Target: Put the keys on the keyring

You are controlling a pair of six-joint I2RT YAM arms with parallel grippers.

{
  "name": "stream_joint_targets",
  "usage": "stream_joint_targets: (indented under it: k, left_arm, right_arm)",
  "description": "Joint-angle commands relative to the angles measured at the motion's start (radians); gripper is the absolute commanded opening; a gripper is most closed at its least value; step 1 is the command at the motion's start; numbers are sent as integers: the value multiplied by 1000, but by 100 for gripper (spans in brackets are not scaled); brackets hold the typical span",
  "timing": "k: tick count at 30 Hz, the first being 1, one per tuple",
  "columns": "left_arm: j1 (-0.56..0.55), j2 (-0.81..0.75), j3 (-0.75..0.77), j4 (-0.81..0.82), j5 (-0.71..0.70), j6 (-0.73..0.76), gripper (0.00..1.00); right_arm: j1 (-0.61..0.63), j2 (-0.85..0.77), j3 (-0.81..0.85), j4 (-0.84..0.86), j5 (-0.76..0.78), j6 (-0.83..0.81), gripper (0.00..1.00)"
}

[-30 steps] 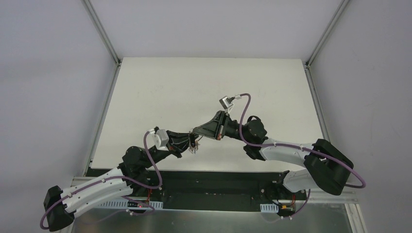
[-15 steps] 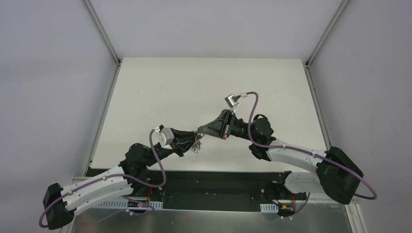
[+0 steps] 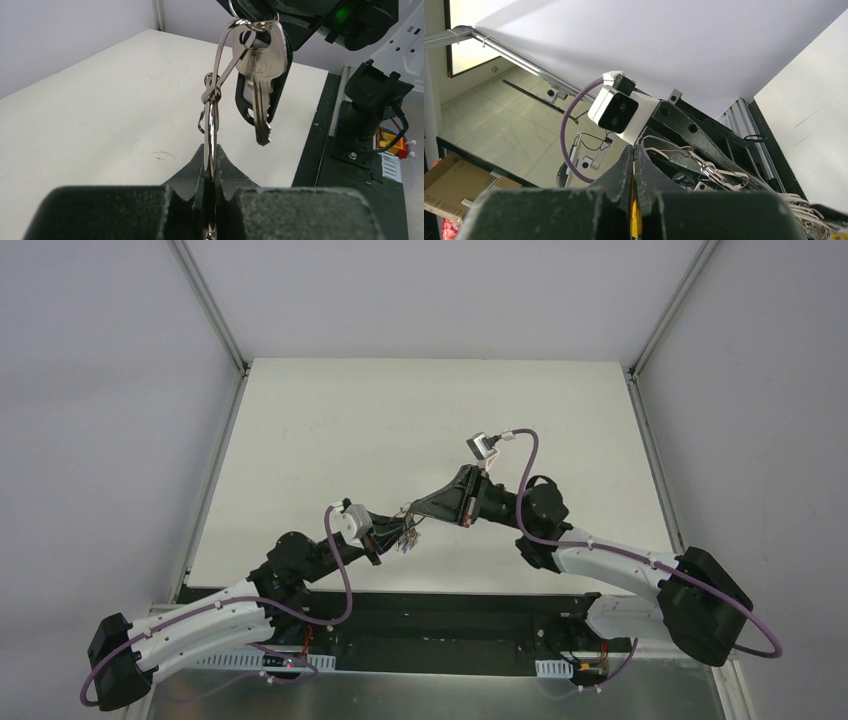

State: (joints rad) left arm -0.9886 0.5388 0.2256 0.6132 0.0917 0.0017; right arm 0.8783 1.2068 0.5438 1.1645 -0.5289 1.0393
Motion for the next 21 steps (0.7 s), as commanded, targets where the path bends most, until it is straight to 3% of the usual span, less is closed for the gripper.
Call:
stream_joint_targets:
  k: [1,11,13,15,21]
  left_arm:
    - [-1,-11,33,25,-39,7,0]
    - [-2,-36,45,-31,-149,15,0]
    - [-1,-33,48,-34,-153,19,0]
    - [-1,-26,51,-35,-152,24,0]
    - [-1,19,78,-52,-180,29,0]
  right_arm:
    - [-8,-56,-10,80,-15,-16,0]
    - [-25,-233,-95,-128,-30,-113,0]
    - [-26,-272,-111,-215,-14,-150,9]
    - [-26,-315,-120,-320,20,-182,26]
    - [-27,-455,-125,-583,114,-290,45]
